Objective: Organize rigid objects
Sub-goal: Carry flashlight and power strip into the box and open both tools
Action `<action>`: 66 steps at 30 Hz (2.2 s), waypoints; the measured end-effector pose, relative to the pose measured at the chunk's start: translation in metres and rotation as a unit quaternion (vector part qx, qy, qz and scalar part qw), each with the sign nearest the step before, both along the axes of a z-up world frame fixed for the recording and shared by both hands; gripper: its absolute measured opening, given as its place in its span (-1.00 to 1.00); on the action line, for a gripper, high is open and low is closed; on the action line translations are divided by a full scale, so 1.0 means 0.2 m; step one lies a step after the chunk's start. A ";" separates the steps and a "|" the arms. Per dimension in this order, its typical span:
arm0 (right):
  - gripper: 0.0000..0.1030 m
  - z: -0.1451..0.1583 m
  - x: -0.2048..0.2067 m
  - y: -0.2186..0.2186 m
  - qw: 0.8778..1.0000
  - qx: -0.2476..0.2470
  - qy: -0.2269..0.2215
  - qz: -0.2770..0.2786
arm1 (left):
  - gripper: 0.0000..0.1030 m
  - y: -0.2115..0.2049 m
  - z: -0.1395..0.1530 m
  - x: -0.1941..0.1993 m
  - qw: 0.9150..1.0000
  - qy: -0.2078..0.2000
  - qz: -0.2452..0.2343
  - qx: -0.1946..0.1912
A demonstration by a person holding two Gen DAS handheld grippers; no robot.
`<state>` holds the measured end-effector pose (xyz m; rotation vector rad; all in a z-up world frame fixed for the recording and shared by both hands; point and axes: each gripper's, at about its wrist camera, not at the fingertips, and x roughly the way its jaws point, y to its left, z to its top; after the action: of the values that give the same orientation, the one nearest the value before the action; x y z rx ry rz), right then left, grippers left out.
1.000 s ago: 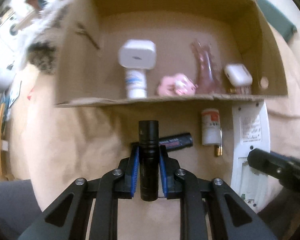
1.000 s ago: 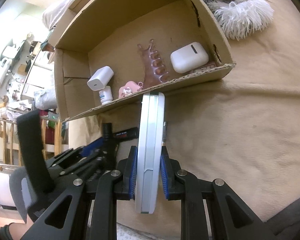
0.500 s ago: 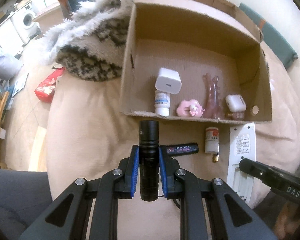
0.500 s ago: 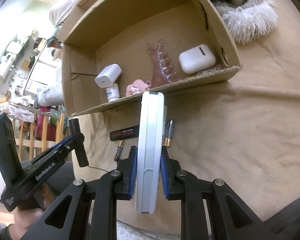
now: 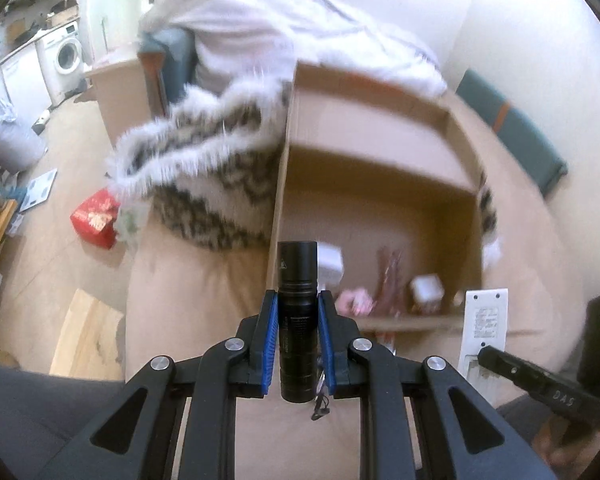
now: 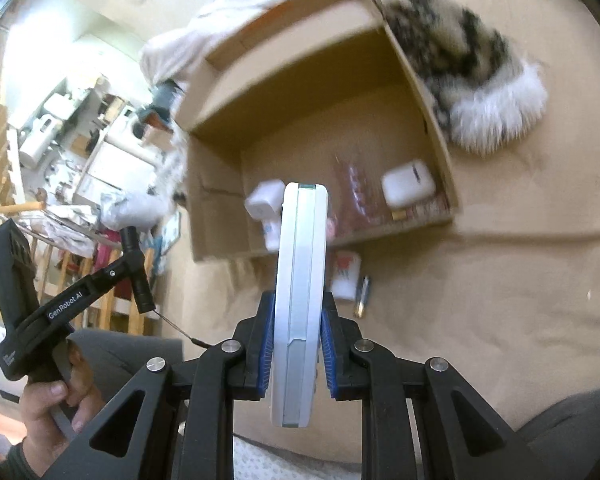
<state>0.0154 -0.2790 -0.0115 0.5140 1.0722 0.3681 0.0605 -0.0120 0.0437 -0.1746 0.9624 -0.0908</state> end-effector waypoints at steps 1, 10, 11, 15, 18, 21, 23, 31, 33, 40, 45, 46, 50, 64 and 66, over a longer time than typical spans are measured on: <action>-0.57 0.03 0.01 0.00 1.000 0.000 -0.007 0.001 | -0.66 0.01 0.04 0.01 1.000 -0.005 0.001 -0.011; -0.57 0.22 0.20 0.02 0.999 0.001 -0.044 0.008 | -0.66 -0.02 0.31 0.20 0.998 -0.061 0.003 -0.018; -0.57 0.23 0.22 0.02 0.999 0.000 -0.045 0.009 | -0.66 -0.02 0.32 0.22 0.998 -0.064 0.003 -0.016; -0.57 0.27 0.32 0.02 0.999 -0.008 -0.049 0.010 | -0.66 -0.06 0.42 0.33 0.996 -0.085 0.003 -0.016; -0.57 0.28 0.39 0.01 0.999 -0.015 -0.052 0.007 | -0.66 -0.09 0.44 0.41 0.995 -0.096 0.002 -0.014; -0.57 0.26 0.45 -0.01 0.999 -0.018 -0.048 0.002 | -0.66 -0.13 0.37 0.46 0.996 -0.086 -0.004 0.004; -0.57 0.21 0.49 -0.01 0.999 -0.021 -0.040 0.001 | -0.66 -0.14 0.28 0.50 0.998 -0.070 0.002 0.006; -0.57 -0.04 0.62 -0.02 0.999 -0.039 0.001 -0.001 | -0.66 -0.22 -0.13 0.59 0.998 0.009 -0.017 0.054; -0.57 -0.09 0.64 -0.02 0.999 -0.038 0.005 -0.003 | -0.66 -0.22 -0.22 0.60 0.998 0.030 -0.014 0.054; -0.56 -0.21 0.62 -0.01 1.000 -0.023 -0.011 0.005 | -0.66 -0.28 -0.40 0.57 0.995 0.052 -0.029 0.082; -0.56 -0.24 0.65 0.00 1.000 -0.028 -0.009 -0.003 | -0.66 -0.31 -0.49 0.58 0.992 0.069 -0.037 0.095; -0.56 -0.24 0.66 0.00 0.999 -0.031 -0.009 -0.005 | -0.66 -0.32 -0.51 0.58 0.992 0.072 -0.039 0.097; -0.56 -0.30 0.70 0.01 0.999 -0.040 0.011 -0.009 | -0.66 -0.33 -0.56 0.59 0.991 0.084 -0.039 0.101; -0.50 -0.38 0.76 0.08 0.998 -0.049 0.035 0.004 | -0.56 -0.44 -0.65 0.59 0.983 0.081 -0.052 0.158; -0.47 -0.36 0.75 0.06 0.999 -0.045 0.028 -0.001 | -0.41 -0.44 -0.64 0.59 0.982 0.080 -0.051 0.162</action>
<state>0.1660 -0.2662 -0.0845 0.4473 1.1371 0.3049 0.1781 -0.0995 -0.0846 0.1705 1.1324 -0.0139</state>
